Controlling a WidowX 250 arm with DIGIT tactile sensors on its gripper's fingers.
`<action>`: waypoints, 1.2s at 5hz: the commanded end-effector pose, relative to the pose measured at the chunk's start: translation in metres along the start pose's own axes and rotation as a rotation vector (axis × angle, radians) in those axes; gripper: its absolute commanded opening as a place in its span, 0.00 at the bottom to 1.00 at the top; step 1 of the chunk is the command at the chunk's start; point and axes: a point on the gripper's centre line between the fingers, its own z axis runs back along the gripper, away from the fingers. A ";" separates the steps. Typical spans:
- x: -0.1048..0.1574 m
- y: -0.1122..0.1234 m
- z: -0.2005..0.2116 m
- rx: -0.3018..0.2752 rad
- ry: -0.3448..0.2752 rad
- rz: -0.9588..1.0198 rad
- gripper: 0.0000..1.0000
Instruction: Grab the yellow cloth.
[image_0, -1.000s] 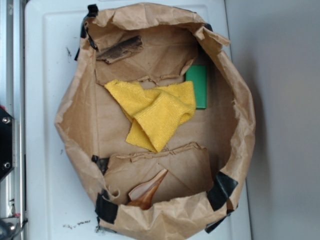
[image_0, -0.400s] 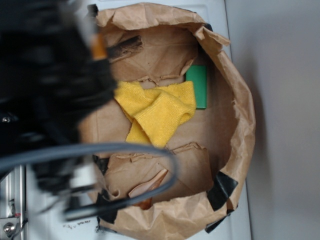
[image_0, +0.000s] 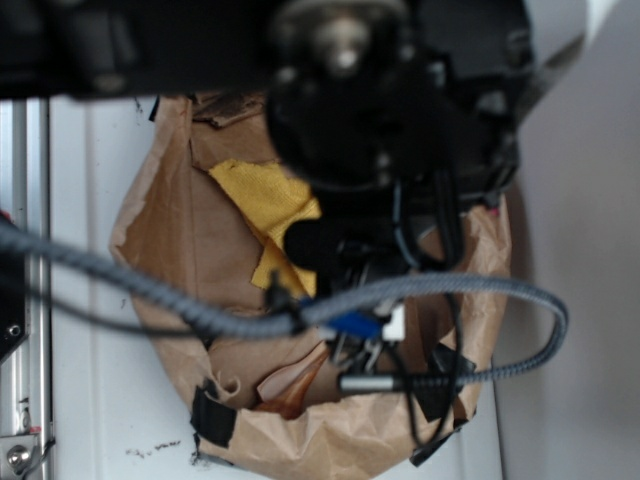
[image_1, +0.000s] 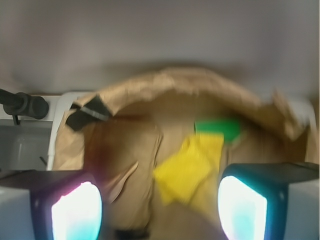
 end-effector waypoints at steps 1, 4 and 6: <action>0.004 0.016 -0.021 0.001 0.011 -0.042 1.00; 0.004 0.016 -0.021 0.001 0.011 -0.042 1.00; -0.026 0.010 -0.071 0.053 -0.065 -0.049 1.00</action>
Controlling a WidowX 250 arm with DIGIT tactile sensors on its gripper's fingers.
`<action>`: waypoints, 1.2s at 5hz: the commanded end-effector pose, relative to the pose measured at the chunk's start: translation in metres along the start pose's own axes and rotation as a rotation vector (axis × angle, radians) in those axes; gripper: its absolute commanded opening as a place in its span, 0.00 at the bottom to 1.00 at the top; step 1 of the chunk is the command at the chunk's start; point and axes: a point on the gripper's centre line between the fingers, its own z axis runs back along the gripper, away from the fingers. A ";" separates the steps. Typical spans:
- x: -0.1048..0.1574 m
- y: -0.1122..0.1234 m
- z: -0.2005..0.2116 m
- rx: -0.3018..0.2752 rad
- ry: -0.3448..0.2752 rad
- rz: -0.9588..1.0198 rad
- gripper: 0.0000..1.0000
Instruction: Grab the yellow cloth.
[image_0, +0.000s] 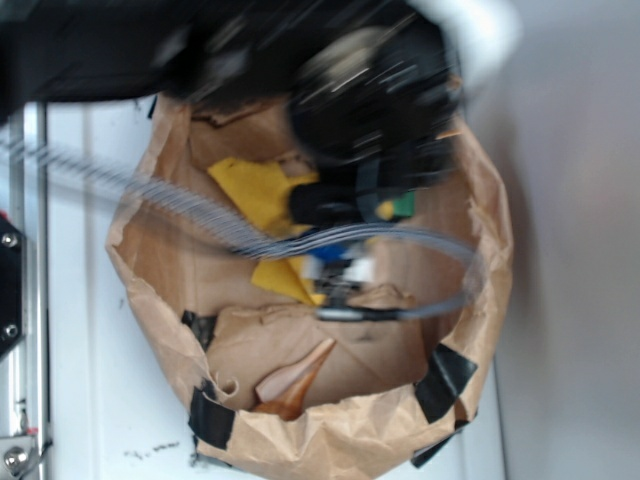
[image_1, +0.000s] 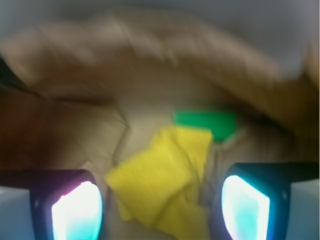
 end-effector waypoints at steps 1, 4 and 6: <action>0.010 -0.002 -0.027 0.005 -0.042 -0.015 1.00; 0.009 -0.002 -0.074 0.091 -0.011 -0.017 0.00; 0.009 0.001 -0.062 0.089 -0.053 -0.002 0.00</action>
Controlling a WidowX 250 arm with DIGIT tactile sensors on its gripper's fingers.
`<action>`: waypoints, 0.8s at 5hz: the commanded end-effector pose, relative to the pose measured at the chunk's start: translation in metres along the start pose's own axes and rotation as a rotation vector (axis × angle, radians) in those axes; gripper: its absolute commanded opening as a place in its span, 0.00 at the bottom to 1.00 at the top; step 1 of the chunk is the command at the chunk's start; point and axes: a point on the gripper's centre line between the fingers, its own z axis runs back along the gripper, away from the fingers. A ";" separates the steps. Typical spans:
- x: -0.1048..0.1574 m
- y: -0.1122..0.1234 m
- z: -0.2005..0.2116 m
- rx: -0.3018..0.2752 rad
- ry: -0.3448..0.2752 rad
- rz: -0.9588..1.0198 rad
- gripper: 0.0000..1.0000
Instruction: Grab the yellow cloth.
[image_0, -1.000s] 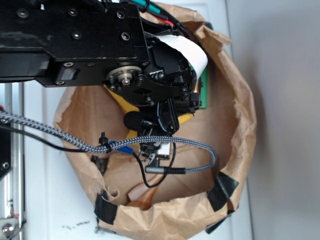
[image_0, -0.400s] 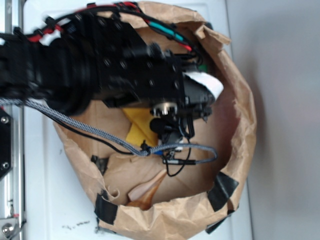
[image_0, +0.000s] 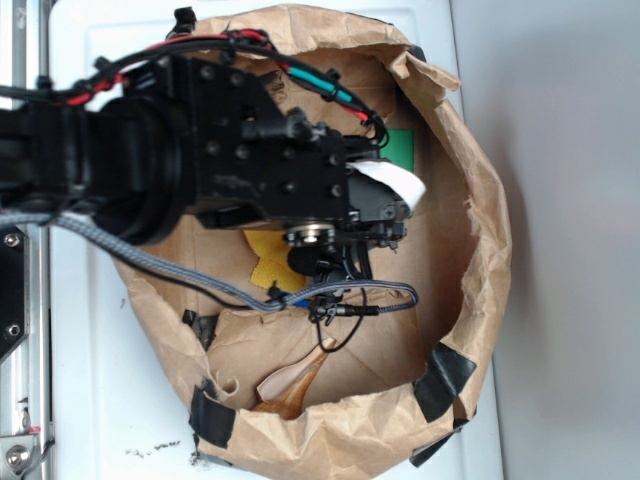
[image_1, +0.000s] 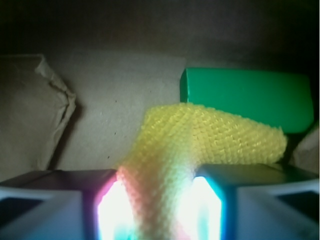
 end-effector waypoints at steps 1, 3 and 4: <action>0.019 0.002 0.051 -0.048 -0.095 0.021 0.00; 0.042 0.011 0.125 -0.211 -0.155 0.068 0.00; 0.051 0.009 0.148 -0.307 -0.164 0.033 0.00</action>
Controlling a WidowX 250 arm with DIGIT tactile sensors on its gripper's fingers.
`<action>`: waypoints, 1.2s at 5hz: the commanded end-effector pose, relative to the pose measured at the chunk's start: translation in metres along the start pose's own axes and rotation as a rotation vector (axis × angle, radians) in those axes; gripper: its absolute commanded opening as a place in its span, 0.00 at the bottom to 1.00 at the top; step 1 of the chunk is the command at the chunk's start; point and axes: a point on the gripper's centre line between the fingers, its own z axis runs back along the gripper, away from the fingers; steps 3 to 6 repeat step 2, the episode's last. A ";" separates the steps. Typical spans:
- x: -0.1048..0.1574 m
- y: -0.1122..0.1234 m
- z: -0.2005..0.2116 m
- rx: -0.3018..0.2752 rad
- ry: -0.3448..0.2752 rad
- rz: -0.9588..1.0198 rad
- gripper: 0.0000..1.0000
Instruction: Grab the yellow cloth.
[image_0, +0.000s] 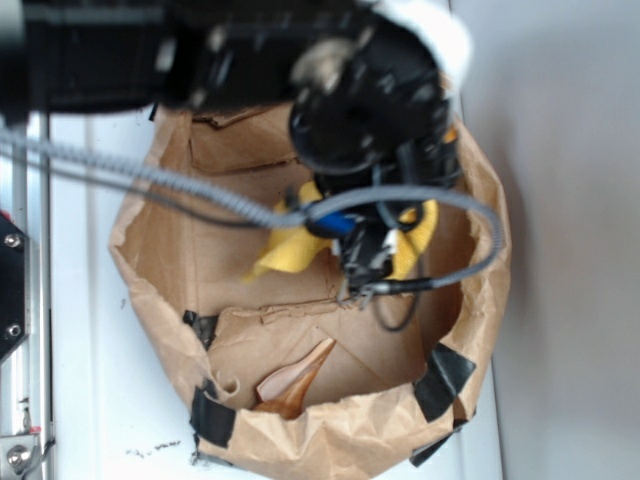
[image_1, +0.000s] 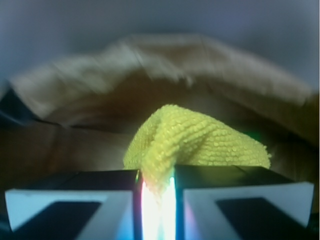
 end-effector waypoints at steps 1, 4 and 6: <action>0.022 -0.011 0.049 -0.042 -0.070 -0.046 0.00; 0.020 -0.014 0.045 0.053 -0.033 -0.099 1.00; 0.020 -0.014 0.045 0.053 -0.033 -0.099 1.00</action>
